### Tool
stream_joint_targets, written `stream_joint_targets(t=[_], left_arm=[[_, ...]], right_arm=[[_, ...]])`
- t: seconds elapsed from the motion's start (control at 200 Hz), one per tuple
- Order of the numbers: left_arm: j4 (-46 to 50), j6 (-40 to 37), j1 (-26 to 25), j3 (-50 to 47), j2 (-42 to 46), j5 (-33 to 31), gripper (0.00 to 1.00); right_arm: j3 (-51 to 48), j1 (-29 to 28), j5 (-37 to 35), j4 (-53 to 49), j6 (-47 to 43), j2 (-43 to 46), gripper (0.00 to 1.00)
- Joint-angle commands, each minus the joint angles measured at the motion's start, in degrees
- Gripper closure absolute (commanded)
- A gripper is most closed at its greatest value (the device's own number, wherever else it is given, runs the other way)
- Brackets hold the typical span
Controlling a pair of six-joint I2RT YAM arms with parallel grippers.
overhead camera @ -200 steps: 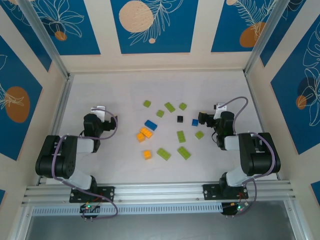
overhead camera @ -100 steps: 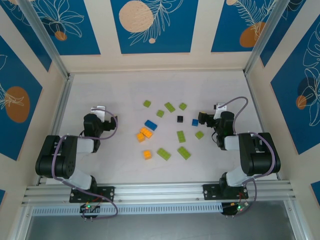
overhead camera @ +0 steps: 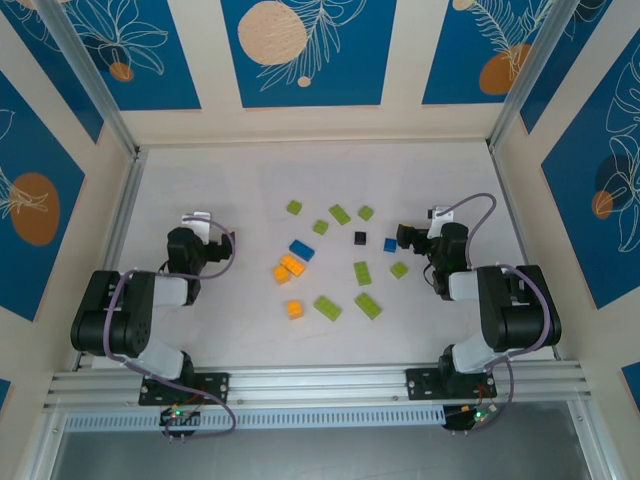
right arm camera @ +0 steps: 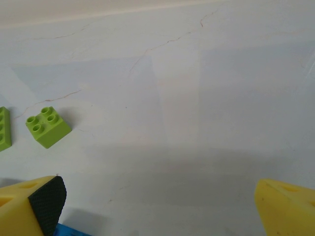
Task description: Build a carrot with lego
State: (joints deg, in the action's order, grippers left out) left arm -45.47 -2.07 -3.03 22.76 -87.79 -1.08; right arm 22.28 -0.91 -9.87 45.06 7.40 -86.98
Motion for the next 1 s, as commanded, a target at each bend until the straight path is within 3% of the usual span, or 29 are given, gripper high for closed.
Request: stream_joint_targets(t=[0.0, 0.12, 0.165, 0.23, 0.31, 0.44, 0.49, 0.61, 0.825, 0.995], left_arm=[[5.7, -0.7, -0.3, 2.6, 4.5, 0.3, 0.0], [18.3, 1.4, -0.3, 5.7, 12.8, -1.2, 0.0], [25.8, 5.3, -0.3, 8.5, 16.0, -3.7, 0.0], [32.8, 6.7, -0.3, 11.1, 20.1, -1.2, 0.0], [36.6, 7.6, -0.3, 12.4, 24.3, 2.4, 0.0], [39.9, 13.5, -0.3, 12.7, 28.8, 0.7, 0.0], [43.1, 17.0, -0.3, 13.4, 29.8, -1.7, 0.01], [56.4, 27.2, -0.1, 18.0, 29.1, -14.1, 0.0], [63.2, 27.1, 0.2, 23.1, 26.4, -8.1, 0.0], [67.7, 29.0, 0.4, 26.4, 22.6, -6.6, 0.0]], right_arm=[[3.6, -0.7, -5.5, -6.0, 0.6, 4.5, 0.01], [12.1, -1.4, -8.7, -26.8, 7.0, 9.9, 0.0], [15.2, -1.7, -6.9, -34.6, 9.2, 10.9, 0.02], [20.1, -3.4, -5.1, -44.8, 10.2, 11.6, 0.02], [25.0, -8.1, -5.8, -54.7, 9.2, 12.2, 0.01], [33.9, -17.6, -6.6, -68.4, 5.5, 10.2, 0.02], [37.2, -21.2, -6.1, -72.4, 4.3, 8.6, 0.03], [46.0, -27.9, -2.9, -81.1, 2.9, 2.7, 0.08], [58.4, -35.3, 0.9, -88.5, -1.0, -10.4, 0.2], [63.9, -40.2, 2.5, -91.6, -0.9, -16.6, 0.23]])
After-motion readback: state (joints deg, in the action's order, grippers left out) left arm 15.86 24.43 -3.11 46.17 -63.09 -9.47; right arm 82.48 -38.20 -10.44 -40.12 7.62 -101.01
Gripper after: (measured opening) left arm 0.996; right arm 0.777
